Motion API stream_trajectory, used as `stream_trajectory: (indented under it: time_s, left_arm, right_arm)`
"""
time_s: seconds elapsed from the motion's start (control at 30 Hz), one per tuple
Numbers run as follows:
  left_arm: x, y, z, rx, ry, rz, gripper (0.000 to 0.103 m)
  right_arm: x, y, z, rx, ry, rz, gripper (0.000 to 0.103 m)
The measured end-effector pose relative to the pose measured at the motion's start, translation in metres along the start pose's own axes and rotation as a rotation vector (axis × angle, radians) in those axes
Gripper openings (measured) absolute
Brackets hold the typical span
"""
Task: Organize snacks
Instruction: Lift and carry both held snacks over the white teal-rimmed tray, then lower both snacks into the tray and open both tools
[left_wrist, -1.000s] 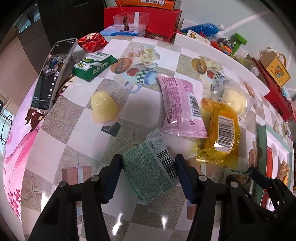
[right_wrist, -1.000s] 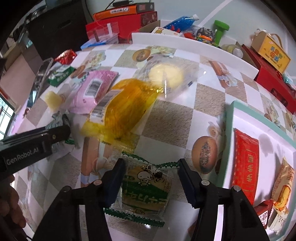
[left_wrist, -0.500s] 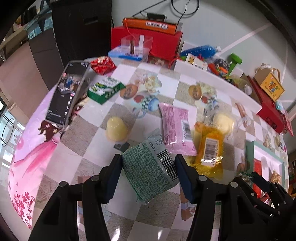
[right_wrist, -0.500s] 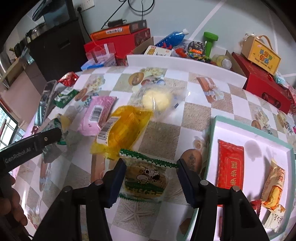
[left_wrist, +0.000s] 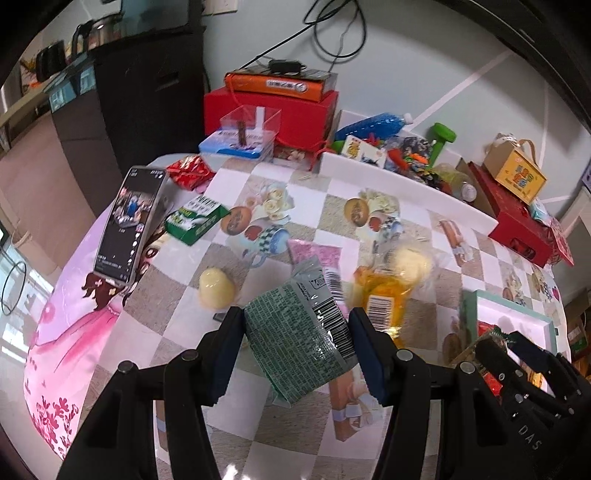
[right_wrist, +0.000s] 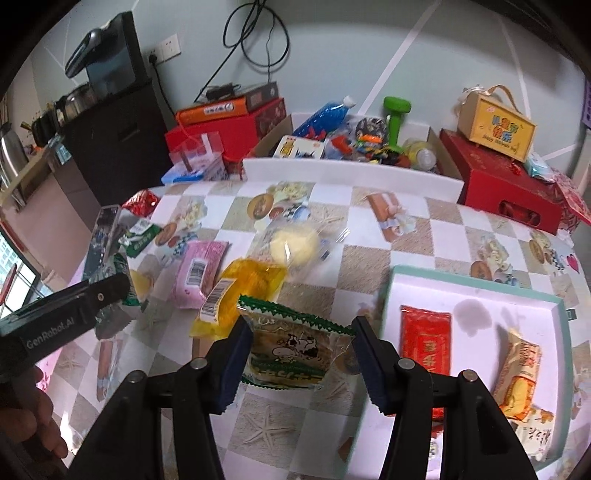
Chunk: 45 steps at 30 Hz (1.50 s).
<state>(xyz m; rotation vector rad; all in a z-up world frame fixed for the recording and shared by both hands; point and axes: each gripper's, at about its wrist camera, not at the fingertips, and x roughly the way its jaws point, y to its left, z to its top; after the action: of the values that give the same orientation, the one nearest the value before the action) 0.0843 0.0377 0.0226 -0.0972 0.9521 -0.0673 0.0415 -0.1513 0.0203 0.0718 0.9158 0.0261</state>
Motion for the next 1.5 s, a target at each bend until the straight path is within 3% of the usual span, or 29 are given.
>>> stream_trajectory:
  time_s: [0.4, 0.93, 1.17, 1.5]
  left_arm:
    - [-0.011, -0.057, 0.001, 0.108, -0.034, -0.118, 0.06]
    - [0.009, -0.171, -0.014, 0.332, 0.047, -0.265, 0.06]
    - [0.026, -0.222, -0.022, 0.41, 0.083, -0.315, 0.06]
    - [0.051, -0.277, -0.054, 0.504, 0.146, -0.364, 0.06]
  right_arm:
    - [-0.026, -0.076, 0.001, 0.154, -0.041, -0.111, 0.058]
    - [-0.052, -0.216, -0.033, 0.458, -0.041, -0.376, 0.058]
    - [-0.052, -0.246, -0.047, 0.513, -0.004, -0.478, 0.058]
    - [-0.037, -0.261, -0.058, 0.54, 0.074, -0.498, 0.058]
